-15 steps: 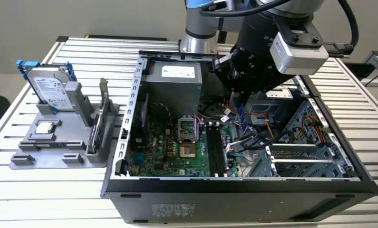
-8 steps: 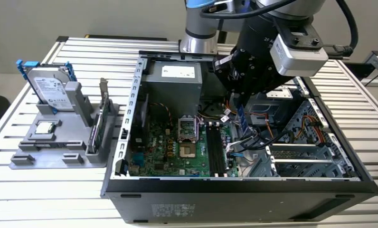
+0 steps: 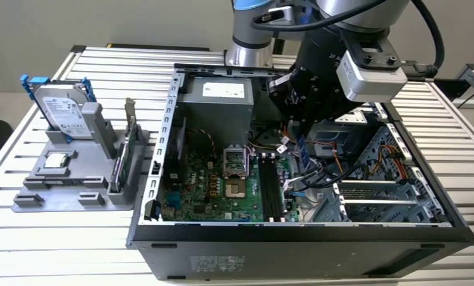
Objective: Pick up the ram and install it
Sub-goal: 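Insert the ram into the slot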
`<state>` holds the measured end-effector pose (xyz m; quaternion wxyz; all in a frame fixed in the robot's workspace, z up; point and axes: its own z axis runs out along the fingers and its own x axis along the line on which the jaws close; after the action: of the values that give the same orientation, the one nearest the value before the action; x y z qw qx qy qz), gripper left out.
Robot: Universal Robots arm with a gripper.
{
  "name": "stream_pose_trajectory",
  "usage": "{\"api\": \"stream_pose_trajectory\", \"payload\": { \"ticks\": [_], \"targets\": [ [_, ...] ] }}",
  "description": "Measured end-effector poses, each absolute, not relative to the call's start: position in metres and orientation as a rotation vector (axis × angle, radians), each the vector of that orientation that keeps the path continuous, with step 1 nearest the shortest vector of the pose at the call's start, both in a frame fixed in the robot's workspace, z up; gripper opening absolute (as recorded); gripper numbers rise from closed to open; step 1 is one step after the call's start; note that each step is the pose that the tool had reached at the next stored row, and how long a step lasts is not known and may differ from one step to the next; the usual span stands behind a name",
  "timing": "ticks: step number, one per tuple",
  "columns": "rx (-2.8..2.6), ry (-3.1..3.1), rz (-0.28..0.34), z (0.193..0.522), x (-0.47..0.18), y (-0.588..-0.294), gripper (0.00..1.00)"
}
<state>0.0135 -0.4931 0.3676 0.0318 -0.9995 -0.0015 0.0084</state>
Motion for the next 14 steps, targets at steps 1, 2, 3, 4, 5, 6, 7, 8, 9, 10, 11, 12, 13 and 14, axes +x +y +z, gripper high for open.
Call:
{"api": "stream_pose_trajectory", "payload": {
  "ticks": [1,2,3,4,5,6,7,8,9,10,11,12,13,14],
  "targets": [
    [-3.078,-0.005,0.026,0.367,0.014,-0.493,0.00],
    [-3.078,-0.005,0.026,0.366,0.014,-0.493,0.00],
    [-3.078,-0.005,0.026,0.365,0.014,-0.493,0.00],
    [-3.078,-0.005,0.026,0.365,0.014,-0.493,0.00],
    [-3.078,-0.005,0.026,0.364,0.014,-0.493,0.00],
    [-3.078,-0.005,0.026,0.363,0.013,-0.493,0.00],
    [-3.078,-0.005,0.026,0.363,0.014,-0.493,0.00],
    [-3.078,-0.005,0.026,0.362,0.014,-0.493,0.00],
    [-3.078,-0.005,0.026,0.361,0.014,-0.493,0.00],
    [-3.078,-0.005,0.026,0.360,0.014,-0.493,0.00],
    [-3.078,-0.005,0.026,0.359,0.014,-0.493,0.00],
    [-3.078,-0.005,0.026,0.358,0.014,-0.493,0.00],
    [-3.078,-0.005,0.026,0.357,0.014,-0.493,0.00],
    [-3.078,-0.005,0.026,0.356,0.014,-0.493,0.00]
  ]
}}
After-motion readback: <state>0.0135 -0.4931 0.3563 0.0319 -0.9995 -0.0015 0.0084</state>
